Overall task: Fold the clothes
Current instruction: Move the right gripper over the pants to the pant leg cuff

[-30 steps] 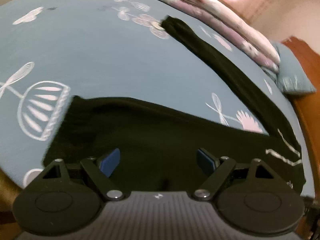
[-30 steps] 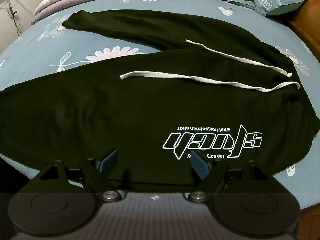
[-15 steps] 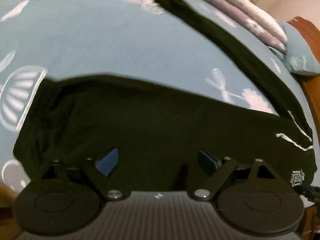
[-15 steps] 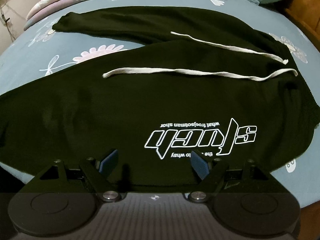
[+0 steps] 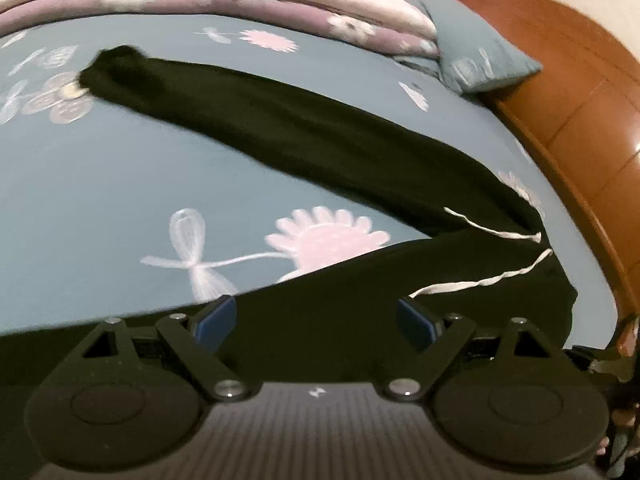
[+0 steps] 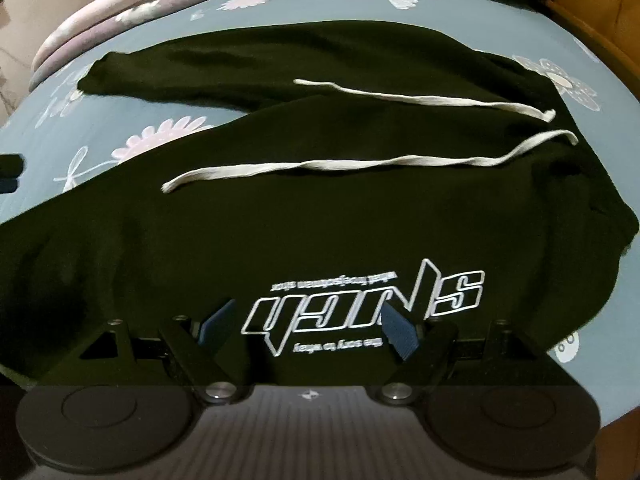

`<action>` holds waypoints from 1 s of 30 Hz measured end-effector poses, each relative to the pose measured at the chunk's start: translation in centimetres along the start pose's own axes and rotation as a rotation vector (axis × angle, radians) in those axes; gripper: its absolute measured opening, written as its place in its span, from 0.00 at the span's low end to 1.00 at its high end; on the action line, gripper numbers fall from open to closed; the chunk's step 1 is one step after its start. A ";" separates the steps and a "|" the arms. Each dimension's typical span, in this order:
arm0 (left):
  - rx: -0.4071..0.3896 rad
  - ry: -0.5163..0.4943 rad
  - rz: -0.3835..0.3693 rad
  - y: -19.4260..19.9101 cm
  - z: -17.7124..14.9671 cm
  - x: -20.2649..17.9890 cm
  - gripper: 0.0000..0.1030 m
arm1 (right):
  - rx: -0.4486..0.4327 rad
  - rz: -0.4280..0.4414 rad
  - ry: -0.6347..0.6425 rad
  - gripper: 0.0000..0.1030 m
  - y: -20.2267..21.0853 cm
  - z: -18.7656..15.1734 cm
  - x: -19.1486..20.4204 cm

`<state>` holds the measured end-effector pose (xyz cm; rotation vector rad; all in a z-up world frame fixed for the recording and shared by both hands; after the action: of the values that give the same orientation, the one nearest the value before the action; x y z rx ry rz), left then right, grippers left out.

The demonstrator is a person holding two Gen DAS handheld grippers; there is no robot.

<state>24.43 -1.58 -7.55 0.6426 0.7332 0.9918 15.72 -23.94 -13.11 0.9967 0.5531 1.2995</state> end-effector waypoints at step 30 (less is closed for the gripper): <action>0.065 -0.065 -0.037 -6.6 -2.3 -7.2 0.94 | -0.304 0.036 -0.238 0.81 4.3 7.2 -8.4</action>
<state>23.39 -10.40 -12.14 0.7119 0.7202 0.9119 17.39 -34.24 -7.43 0.8931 0.1497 1.2314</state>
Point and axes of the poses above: each gripper's, at about its wrist camera, not at the fingertips, and y roughly against the way its jaws point, x to its left, z to its top, the point moved 4 cm from there along -y, roughly the way its jaws point, and after that the axes turned 5 degrees about -y, right-handed, at the moved point
